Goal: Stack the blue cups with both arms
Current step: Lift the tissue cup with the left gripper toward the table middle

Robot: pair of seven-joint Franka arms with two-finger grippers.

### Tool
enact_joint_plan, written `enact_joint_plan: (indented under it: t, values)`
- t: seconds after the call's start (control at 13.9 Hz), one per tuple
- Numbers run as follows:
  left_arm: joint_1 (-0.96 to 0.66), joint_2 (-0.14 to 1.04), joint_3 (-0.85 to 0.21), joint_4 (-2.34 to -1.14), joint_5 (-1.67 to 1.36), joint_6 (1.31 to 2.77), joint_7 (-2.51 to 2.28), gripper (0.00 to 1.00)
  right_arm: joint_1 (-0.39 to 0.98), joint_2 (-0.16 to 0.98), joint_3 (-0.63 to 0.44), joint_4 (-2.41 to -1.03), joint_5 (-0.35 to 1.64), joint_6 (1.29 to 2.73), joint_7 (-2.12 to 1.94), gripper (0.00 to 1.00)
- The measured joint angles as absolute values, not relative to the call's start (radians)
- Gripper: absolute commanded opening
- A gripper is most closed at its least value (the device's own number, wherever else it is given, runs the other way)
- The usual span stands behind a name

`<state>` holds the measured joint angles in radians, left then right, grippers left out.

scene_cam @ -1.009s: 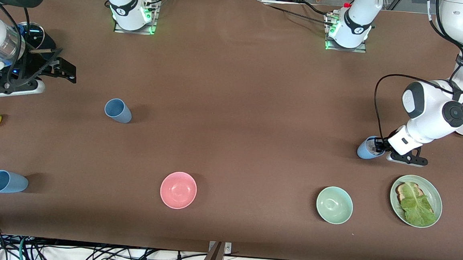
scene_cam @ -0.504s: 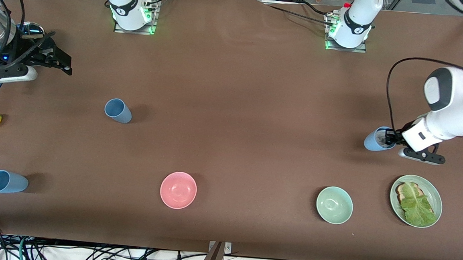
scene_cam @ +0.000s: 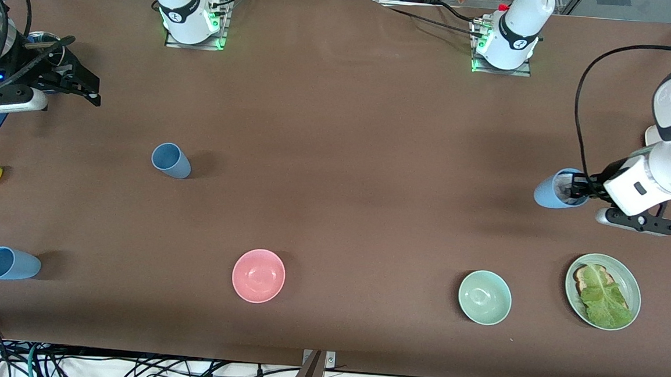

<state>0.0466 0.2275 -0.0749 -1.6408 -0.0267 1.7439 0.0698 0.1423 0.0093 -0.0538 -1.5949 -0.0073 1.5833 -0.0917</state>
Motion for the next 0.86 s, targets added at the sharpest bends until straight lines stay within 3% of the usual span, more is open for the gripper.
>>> enact_joint_plan:
  t: [0.43, 0.86]
  values:
    - [0.014, 0.231, -0.249, -1.588, -0.038, 1.705, -0.345, 0.0, 0.143, 0.009, -0.053, -1.594, -0.007, 1.554, -0.092, 1.0]
    - [-0.133, 0.249, -0.305, -1.578, -0.082, 1.709, -0.73, 0.0, 0.142, 0.018, -0.055, -1.602, -0.007, 1.548, -0.092, 1.0]
